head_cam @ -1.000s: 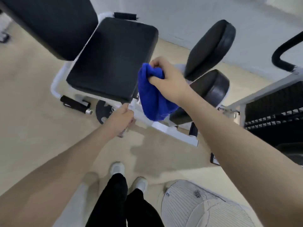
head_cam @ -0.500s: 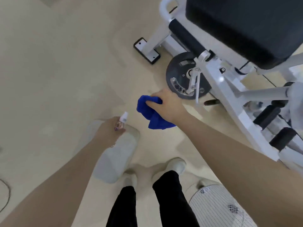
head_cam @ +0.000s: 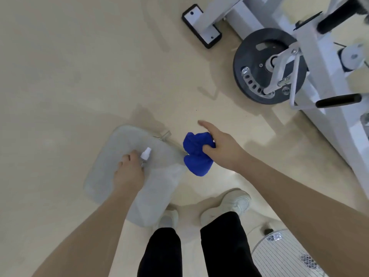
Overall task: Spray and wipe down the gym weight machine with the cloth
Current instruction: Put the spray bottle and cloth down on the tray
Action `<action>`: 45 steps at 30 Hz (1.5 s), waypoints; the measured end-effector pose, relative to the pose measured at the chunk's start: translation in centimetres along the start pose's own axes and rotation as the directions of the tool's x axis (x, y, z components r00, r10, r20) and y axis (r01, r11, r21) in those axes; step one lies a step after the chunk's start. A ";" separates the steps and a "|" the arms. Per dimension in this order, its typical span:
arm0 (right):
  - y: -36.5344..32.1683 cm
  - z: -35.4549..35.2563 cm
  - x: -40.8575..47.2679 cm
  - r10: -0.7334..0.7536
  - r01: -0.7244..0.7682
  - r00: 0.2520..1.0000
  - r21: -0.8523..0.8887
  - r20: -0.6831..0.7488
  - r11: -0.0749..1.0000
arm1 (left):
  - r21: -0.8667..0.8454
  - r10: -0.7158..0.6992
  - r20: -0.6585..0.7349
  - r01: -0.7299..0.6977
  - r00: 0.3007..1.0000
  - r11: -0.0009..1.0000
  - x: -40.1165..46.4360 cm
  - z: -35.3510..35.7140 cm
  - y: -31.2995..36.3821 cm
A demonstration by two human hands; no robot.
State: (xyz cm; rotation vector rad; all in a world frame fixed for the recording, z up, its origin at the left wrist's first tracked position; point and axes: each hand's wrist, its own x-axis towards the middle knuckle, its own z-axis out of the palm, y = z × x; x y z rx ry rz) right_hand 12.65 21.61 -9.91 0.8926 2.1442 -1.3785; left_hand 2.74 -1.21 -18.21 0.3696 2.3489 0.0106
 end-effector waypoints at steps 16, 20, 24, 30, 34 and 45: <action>-3.4 -8.9 -16.1 0.010 0.000 0.996 0.105 -0.087 0.994 | -0.096 0.885 0.195 -0.890 0.422 0.445 -11.7 -13.9 17.3; -2.1 -12.9 -24.3 0.105 -0.071 0.963 0.144 -0.248 0.987 | -0.121 0.853 0.290 -0.868 0.433 0.481 -16.6 -15.3 21.7; 2.6 -14.3 -35.1 0.264 -0.293 0.898 -0.033 -0.352 0.955 | -0.188 0.858 0.365 -0.874 0.363 0.449 -24.9 -14.0 27.0; 8.8 -12.1 -53.5 0.558 -0.345 0.544 0.440 -0.627 0.829 | -0.421 0.848 0.457 -0.776 0.267 0.470 -41.7 -7.3 33.7; 14.0 -9.2 -63.0 0.690 -0.276 0.276 0.632 -0.670 0.724 | -0.484 0.839 0.500 -0.734 0.215 0.476 -51.8 0.1 35.8; 20.7 2.7 -72.9 0.821 -0.603 0.559 0.621 -0.118 0.500 | 0.391 0.254 0.885 -0.919 0.391 0.050 -58.1 5.8 30.7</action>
